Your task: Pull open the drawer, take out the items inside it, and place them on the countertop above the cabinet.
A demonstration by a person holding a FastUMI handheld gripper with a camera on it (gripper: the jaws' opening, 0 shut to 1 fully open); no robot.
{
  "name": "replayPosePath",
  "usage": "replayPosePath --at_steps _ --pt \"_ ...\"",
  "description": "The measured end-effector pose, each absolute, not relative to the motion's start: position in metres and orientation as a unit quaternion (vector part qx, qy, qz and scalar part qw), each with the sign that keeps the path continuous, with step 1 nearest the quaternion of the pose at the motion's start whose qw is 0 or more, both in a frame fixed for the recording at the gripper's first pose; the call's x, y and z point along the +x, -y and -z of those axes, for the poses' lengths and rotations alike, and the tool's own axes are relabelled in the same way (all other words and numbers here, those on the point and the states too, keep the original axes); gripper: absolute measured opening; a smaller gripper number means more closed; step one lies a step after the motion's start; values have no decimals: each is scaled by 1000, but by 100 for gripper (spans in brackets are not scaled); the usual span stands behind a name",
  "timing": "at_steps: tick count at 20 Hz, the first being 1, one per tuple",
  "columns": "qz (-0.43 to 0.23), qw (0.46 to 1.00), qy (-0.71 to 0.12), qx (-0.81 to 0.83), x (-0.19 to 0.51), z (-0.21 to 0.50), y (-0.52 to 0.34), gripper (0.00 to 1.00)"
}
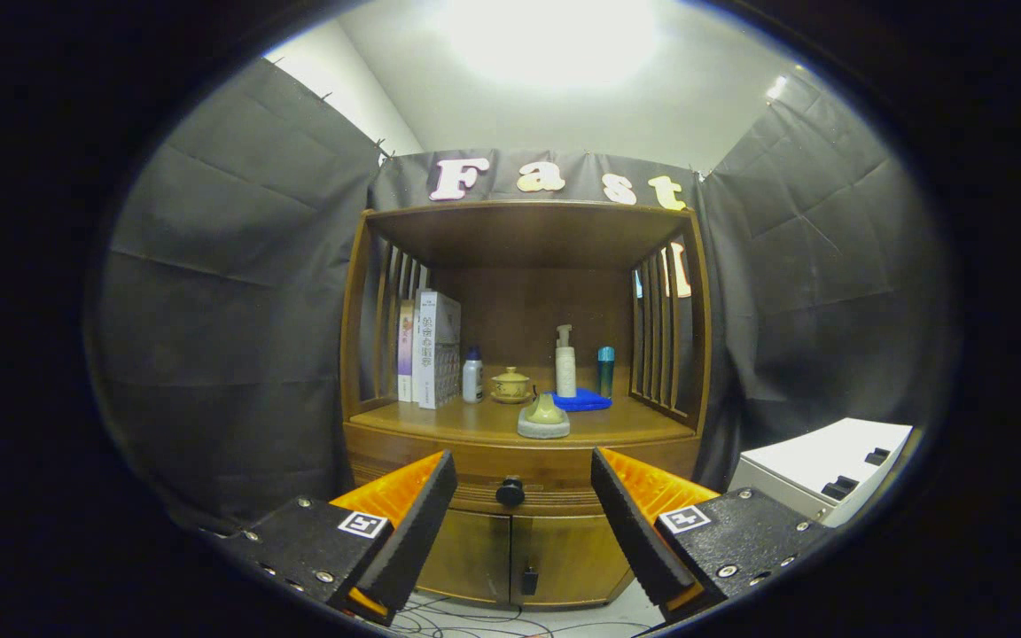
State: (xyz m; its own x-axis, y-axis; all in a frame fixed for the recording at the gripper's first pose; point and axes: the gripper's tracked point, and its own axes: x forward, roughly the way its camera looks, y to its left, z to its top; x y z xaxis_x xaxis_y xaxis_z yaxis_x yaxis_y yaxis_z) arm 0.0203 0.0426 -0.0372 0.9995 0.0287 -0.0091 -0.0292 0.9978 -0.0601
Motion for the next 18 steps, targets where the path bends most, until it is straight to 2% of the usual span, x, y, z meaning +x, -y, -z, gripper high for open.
replayPosePath --at_steps 9,18 --pt "-46 999 -10 -27 -21 50 -53 95" --pt "-26 1000 1 -12 -19 51 -42 95"
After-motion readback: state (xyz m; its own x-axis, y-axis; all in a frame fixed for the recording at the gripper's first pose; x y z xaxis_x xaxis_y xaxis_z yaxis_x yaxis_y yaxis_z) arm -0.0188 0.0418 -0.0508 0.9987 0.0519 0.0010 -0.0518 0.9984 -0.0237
